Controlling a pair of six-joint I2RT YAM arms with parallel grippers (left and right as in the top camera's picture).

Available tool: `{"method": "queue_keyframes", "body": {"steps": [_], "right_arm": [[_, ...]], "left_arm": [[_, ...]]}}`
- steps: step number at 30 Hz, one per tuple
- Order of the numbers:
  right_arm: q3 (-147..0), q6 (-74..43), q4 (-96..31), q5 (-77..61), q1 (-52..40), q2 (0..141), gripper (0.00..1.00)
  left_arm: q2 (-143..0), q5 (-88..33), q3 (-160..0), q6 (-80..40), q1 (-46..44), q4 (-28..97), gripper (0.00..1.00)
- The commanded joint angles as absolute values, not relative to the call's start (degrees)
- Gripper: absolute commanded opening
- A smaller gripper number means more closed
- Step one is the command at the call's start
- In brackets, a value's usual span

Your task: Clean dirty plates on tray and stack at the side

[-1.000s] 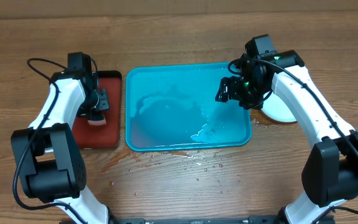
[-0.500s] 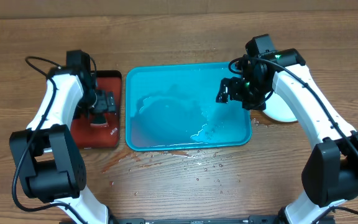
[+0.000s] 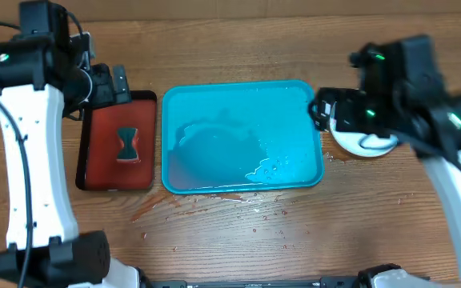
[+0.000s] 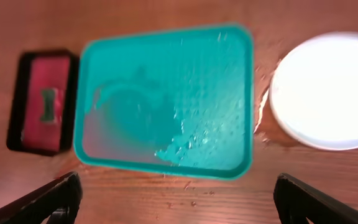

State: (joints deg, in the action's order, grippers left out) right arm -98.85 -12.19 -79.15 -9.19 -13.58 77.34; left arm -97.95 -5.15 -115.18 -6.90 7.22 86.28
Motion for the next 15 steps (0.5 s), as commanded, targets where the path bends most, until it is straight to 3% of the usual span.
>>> {"method": "queue_keyframes", "body": {"steps": [1, 9, 15], "right_arm": [[-100.6, -11.5, -79.7, -4.8, -13.8, 70.3, 1.00], [-100.6, -12.0, -79.7, -4.6, -13.8, 57.0, 1.00], [-100.6, -11.9, -80.3, -4.6, -13.8, 55.0, 1.00]], "left_arm": [[-97.4, -7.5, -115.9, -6.9, 7.0, 86.7, 1.00], [-98.1, -7.1, -115.9, -6.9, 7.1, 86.7, 1.00], [-98.1, -7.1, -115.9, -6.9, 7.1, 86.7, 1.00]]}}
